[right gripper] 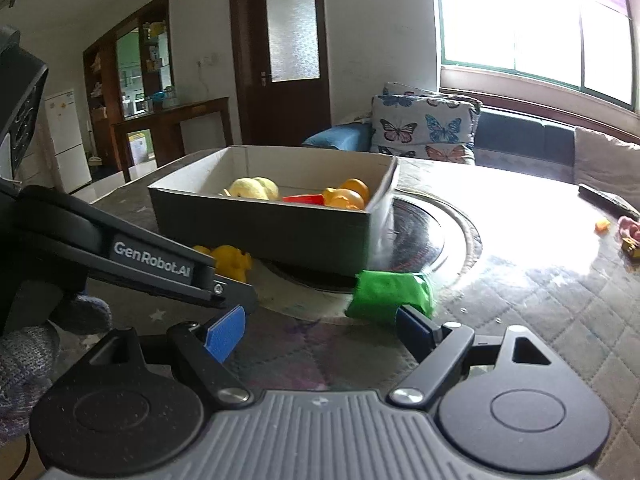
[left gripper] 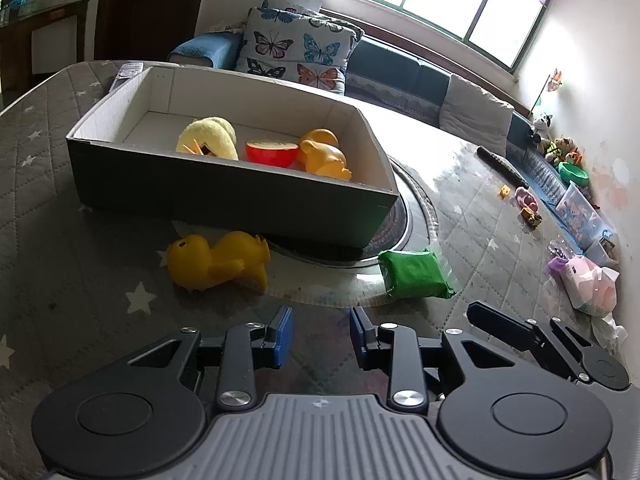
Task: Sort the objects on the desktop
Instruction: 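Move both grippers down onto the green fabric pouch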
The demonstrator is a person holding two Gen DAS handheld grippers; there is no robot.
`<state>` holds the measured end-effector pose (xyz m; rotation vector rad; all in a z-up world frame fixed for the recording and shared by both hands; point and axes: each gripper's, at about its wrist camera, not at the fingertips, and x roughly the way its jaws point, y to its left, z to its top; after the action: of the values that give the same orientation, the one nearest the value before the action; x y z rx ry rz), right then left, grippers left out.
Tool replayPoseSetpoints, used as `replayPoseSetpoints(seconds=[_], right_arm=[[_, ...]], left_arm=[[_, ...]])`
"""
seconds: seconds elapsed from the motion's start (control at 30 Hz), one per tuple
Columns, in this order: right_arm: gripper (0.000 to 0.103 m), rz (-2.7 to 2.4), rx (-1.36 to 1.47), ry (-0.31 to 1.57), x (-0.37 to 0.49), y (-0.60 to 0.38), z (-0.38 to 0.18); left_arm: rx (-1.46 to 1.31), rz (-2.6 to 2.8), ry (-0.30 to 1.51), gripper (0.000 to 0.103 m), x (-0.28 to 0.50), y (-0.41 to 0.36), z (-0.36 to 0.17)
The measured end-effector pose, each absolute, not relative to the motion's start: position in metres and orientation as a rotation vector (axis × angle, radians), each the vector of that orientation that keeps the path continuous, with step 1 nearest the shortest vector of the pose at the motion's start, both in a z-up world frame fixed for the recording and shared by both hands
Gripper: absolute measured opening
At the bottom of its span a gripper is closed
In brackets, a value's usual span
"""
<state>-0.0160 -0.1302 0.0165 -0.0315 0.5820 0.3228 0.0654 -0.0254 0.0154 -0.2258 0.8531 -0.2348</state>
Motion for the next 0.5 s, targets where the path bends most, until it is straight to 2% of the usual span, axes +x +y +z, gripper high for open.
replayPoseSetpoints(seconds=[0.5], right_arm=[[0.085,0.267,0.009,0.605,-0.007,-0.154,0.003]], left_arm=[[-0.204,-0.248,0.888,0.033,0.079,-0.043,0.007]])
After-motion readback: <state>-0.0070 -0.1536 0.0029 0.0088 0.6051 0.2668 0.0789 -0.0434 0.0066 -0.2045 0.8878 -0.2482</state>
